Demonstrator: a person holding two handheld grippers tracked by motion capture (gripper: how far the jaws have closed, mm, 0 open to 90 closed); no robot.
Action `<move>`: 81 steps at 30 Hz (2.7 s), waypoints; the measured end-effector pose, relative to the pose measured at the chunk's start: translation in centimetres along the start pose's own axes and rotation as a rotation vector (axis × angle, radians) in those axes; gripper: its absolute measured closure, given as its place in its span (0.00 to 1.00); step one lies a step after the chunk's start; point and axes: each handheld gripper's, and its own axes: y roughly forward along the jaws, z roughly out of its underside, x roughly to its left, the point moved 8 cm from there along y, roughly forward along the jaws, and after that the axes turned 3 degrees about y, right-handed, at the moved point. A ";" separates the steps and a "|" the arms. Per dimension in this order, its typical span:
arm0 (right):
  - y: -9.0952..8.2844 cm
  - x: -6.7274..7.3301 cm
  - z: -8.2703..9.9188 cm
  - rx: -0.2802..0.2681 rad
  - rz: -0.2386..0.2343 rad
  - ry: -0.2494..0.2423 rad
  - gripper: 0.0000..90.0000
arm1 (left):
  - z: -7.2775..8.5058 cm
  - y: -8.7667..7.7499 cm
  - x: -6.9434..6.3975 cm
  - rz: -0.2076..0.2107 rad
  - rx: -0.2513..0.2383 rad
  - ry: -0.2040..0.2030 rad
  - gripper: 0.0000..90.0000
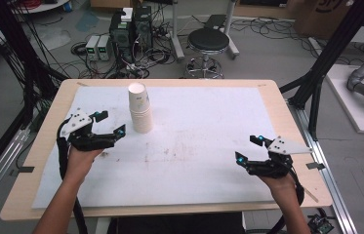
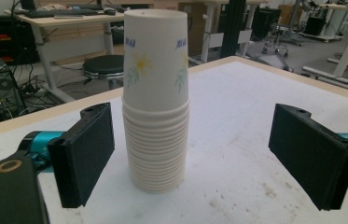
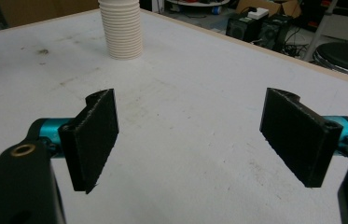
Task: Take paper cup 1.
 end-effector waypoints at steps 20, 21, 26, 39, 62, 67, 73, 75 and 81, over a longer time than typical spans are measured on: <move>-0.6 -0.1 -0.1 -0.002 0.009 0.009 0.22 | -4.4 3.9 2.2 -0.020 0.076 -0.011 0.16; -0.5 0.0 -0.1 -0.002 0.008 0.011 0.22 | -4.5 4.1 2.2 -0.016 0.076 -0.014 0.16; -0.5 0.0 -0.1 0.002 0.008 0.012 0.22 | -4.7 5.1 2.5 -0.016 0.089 -0.017 0.16; -0.4 0.0 0.0 0.003 0.005 0.008 0.22 | -4.9 8.1 2.5 0.001 0.131 -0.009 0.16; -0.4 -0.1 0.1 0.008 0.002 0.022 0.22 | -3.7 10.2 3.0 0.049 0.143 -0.006 0.36; -0.4 -0.1 0.2 0.007 0.001 0.022 0.22 | -4.2 10.0 3.0 0.057 0.136 0.001 0.37; -0.3 -0.1 0.1 0.008 -0.002 0.018 0.22 | -6.0 9.3 3.0 0.061 0.088 0.007 0.39; -0.3 -0.1 0.1 0.008 -0.003 0.020 0.22 | -6.6 9.1 3.0 0.058 0.061 0.005 0.39; -0.3 0.0 0.1 0.006 -0.004 0.018 0.22 | -8.0 8.3 2.9 0.060 0.029 0.010 0.40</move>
